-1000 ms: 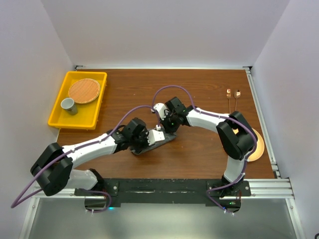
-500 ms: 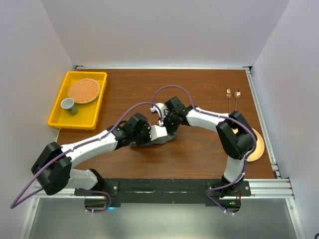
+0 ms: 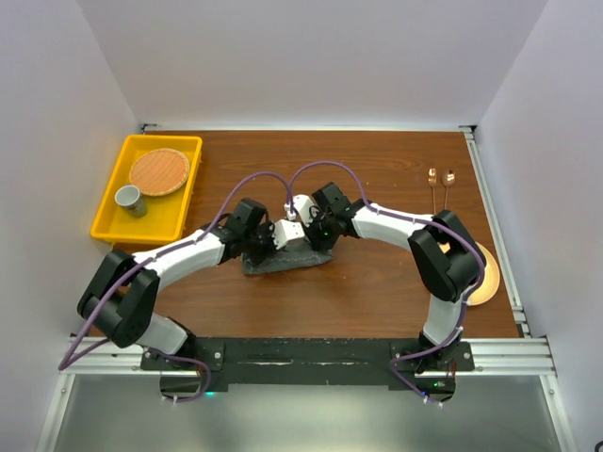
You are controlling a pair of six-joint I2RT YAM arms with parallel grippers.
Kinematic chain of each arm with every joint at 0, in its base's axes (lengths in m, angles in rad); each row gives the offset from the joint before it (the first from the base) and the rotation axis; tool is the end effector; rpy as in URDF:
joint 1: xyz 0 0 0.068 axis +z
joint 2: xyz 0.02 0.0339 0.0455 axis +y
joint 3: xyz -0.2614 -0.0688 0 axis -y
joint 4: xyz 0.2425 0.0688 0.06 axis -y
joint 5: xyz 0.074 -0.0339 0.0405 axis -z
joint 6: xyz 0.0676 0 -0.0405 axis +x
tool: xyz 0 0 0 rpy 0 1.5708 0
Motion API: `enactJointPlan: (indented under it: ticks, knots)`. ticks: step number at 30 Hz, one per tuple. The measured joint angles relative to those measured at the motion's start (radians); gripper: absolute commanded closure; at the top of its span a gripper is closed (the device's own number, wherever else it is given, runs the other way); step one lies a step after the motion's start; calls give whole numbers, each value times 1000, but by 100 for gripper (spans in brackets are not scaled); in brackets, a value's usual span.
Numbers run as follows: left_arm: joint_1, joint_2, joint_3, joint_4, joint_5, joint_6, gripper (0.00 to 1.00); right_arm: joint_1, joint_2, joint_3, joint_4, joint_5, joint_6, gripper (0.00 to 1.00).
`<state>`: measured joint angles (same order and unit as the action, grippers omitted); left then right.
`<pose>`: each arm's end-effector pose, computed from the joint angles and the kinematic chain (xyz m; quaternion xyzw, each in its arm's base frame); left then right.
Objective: Fold the napkin into a case and place the utensils inside
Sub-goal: Smooth out the smaller rectangle-folded napkin at the center of the board.
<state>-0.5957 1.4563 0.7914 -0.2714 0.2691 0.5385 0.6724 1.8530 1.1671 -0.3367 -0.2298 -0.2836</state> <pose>0.2386 -0.1835 0.1587 0.5411 0.7716 -0.1362 0.3054 0.2966 0.2558 0.1381 -0.4675 0.8349 0.1602 0.2425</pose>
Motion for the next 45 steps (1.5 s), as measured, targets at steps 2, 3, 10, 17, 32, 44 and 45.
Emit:
enactJointPlan:
  ticks: [2,3,10,17,32,44,45]
  knots:
    - [21,10,0,13,34,5,100,-1,0,0,1,0,0,100]
    - [26,14,0,20,46,6,100,-1,0,0,1,0,0,100]
    - [56,71,0,49,141,6,100,-6,0,8,-6,-1,2,100]
    - [99,121,0,66,222,-4,100,-27,-3,11,-12,-23,24,100]
    - [197,270,121,-10,432,-68,100,-61,-65,11,-22,-60,60,100]
    - [243,362,218,-97,529,-174,100,-62,3,8,-5,-42,36,100]
    - [248,367,224,-105,537,-183,100,-62,8,8,2,-42,33,100]
